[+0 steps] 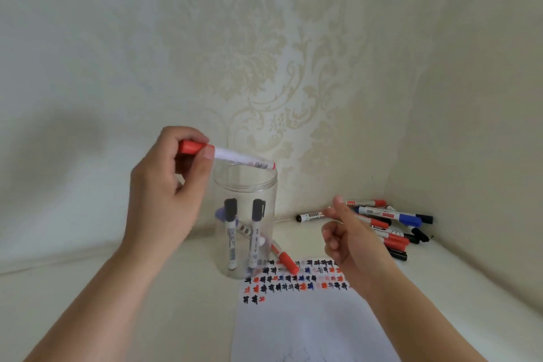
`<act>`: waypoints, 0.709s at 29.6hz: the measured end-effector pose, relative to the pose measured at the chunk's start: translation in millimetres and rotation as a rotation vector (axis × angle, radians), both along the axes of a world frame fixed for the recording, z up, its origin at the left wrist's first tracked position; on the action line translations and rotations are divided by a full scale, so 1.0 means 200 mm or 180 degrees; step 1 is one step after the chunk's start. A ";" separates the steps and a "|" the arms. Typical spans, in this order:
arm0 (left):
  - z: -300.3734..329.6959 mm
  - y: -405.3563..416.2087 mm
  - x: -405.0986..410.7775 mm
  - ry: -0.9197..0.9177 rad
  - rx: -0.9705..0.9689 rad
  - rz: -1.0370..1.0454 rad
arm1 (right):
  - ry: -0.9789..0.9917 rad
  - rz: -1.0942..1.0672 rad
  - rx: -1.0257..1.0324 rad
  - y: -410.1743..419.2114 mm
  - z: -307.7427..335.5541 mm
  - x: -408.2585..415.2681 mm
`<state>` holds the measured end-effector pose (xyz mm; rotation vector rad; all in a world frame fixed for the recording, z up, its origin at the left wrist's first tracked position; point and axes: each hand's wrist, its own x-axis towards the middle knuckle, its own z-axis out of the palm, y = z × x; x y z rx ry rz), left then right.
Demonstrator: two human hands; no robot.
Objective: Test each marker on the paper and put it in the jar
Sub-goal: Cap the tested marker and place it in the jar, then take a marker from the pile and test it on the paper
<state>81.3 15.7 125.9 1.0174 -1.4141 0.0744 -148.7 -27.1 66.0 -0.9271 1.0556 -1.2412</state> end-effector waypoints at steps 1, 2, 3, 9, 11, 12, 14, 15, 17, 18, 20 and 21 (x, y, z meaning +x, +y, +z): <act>0.03 -0.02 -0.01 -0.0241 0.0085 0.0153 | 0.0028 0.0003 0.0018 -0.01 0.00 0.00; 0.05 -0.05 -0.01 -0.0517 0.0237 0.0293 | 0.0075 0.0016 0.0036 -0.02 0.00 0.01; 0.06 -0.07 -0.02 -0.0799 0.0410 0.0410 | 0.0132 0.0030 0.0052 -0.03 0.00 0.02; 0.03 -0.22 -0.08 -0.2071 0.1035 0.0708 | 0.0275 0.0040 0.0107 -0.08 0.00 0.08; 0.00 -0.24 -0.09 -0.2382 0.1300 0.0802 | 0.0320 0.0043 0.0138 -0.08 -0.01 0.08; -0.01 -0.25 -0.09 -0.2396 0.1342 0.0820 | 0.0351 0.0048 0.0146 -0.09 -0.02 0.07; -0.02 -0.24 -0.10 -0.2207 0.1047 0.0828 | 0.0419 0.0052 0.0164 -0.10 -0.05 0.06; -0.03 -0.22 -0.11 -0.2107 0.0773 0.0806 | 0.0459 0.0053 0.0173 -0.11 -0.06 0.05; -0.04 -0.19 -0.16 -0.2009 0.0275 0.0557 | 0.0566 0.0025 0.0172 -0.12 -0.08 0.01; -0.05 -0.18 -0.20 -0.1993 0.0127 0.0300 | 0.0674 -0.0010 0.0148 -0.13 -0.09 -0.01; -0.11 -0.16 -0.29 -0.2026 0.0106 -0.0263 | 0.1150 -0.0084 0.0022 -0.15 -0.11 -0.06; -0.15 -0.16 -0.34 -0.2034 0.0241 -0.0491 | 0.1513 -0.0125 -0.0081 -0.17 -0.12 -0.10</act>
